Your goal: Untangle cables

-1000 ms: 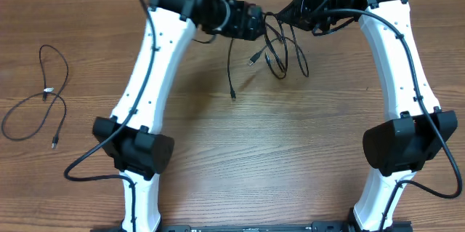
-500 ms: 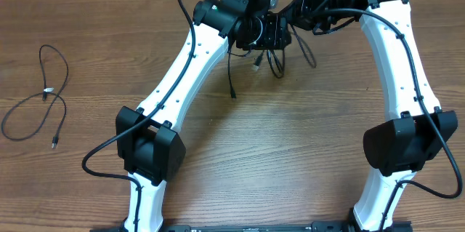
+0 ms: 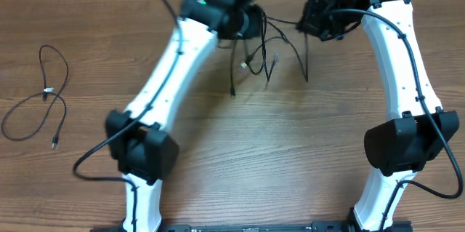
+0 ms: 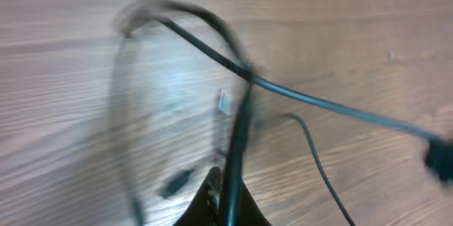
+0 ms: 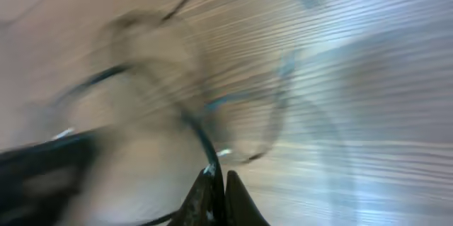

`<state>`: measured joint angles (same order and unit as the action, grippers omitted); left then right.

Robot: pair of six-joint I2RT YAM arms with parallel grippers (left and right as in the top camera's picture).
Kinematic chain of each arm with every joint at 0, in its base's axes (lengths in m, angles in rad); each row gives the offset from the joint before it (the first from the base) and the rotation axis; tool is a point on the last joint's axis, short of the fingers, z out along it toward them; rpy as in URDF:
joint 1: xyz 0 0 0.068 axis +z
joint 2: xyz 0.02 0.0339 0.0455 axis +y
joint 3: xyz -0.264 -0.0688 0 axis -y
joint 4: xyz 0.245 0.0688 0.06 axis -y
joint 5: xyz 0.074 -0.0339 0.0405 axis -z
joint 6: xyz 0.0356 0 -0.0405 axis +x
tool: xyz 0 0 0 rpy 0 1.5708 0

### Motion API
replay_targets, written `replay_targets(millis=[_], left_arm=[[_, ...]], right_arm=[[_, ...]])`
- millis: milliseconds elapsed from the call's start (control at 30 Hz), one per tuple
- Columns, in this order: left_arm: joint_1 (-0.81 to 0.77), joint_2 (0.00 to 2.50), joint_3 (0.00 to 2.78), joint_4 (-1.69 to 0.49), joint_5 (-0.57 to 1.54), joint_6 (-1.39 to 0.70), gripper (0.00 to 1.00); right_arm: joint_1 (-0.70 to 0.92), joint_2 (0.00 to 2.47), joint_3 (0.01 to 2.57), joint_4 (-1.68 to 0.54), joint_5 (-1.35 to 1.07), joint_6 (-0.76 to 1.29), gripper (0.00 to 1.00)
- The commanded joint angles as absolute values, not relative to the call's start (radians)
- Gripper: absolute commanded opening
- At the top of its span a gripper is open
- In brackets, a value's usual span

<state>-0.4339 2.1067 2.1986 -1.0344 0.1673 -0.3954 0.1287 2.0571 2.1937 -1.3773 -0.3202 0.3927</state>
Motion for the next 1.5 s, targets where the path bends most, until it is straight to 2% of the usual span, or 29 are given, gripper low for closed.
replay_targets(millis=[0,100,300,433,700,1000,1167,1333,1467], left_arm=[[-0.306,1.9,2.361,-1.106,0.124,-0.309,0.04],[-0.198,1.805,2.405,-1.131,0.123,-0.309,0.04],[0.03,1.671,2.406,-1.094,0.124,-0.308,0.04],[0.117,1.633,2.406,-1.044,0.123,-0.293,0.04],[0.132,1.616,2.406,-0.866,0.121,-0.3,0.04],[0.131,1.617,2.406,-0.867,0.126,-0.274,0.04],[0.146,1.657,2.405,-0.988,0.008,-0.231,0.04],[0.165,1.734,2.405,-1.097,-0.252,-0.245,0.04],[0.263,1.808,2.405,-1.11,-0.278,-0.251,0.04]], right_arm=[[0.115,2.022,2.165,-1.391,0.016,0.397,0.04],[0.104,2.022,2.121,-1.397,0.1,0.397,0.04],[0.025,2.022,2.021,-1.387,0.104,0.397,0.04],[-0.04,2.022,1.932,-1.363,0.102,0.397,0.04],[-0.126,2.022,1.77,-1.29,0.078,0.388,0.04],[-0.113,2.022,1.753,-1.26,-0.09,0.255,0.04],[-0.105,2.022,1.753,-1.261,-0.187,0.187,0.04],[-0.105,2.022,1.753,-1.262,-0.242,0.154,0.04],[-0.106,2.022,1.753,-1.261,-0.284,0.138,0.04]])
